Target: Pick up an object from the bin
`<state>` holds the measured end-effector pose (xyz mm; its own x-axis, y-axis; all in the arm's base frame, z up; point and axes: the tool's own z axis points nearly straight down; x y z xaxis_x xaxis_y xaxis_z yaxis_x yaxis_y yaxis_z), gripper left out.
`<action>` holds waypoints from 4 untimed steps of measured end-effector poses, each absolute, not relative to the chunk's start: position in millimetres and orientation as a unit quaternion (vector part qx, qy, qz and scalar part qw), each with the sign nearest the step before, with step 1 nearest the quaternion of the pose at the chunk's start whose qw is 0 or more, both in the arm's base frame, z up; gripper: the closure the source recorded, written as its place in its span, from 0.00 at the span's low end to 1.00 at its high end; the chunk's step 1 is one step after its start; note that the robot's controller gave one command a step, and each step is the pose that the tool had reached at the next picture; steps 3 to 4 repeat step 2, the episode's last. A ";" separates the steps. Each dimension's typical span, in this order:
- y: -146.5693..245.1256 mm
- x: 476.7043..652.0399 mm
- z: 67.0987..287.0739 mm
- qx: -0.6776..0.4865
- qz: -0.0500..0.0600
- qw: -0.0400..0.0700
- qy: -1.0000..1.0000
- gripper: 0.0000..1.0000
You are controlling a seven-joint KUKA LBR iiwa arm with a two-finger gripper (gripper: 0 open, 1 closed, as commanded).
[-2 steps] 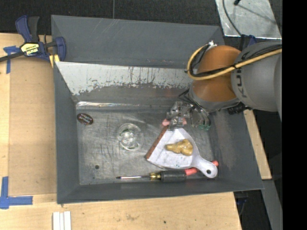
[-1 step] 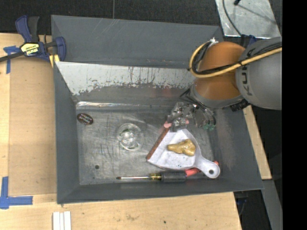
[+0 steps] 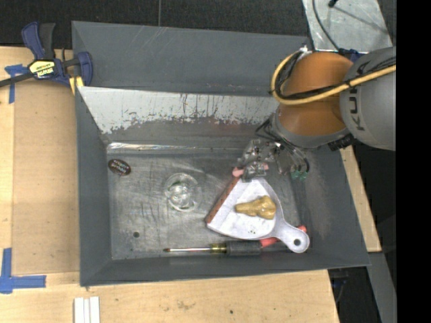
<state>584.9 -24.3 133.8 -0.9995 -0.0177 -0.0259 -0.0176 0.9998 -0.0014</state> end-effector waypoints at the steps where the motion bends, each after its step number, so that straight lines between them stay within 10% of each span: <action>1: -23.9 596.1 174.1 -0.047 0.000 0.001 0.999 1.00; 2: -24.6 599.1 208.8 -0.060 0.000 0.006 0.998 1.00; 4: -24.6 599.1 208.8 -0.060 0.000 0.006 0.998 1.00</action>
Offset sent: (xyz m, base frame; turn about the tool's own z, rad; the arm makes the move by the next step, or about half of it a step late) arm 0.0019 -0.0020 0.0186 -0.0488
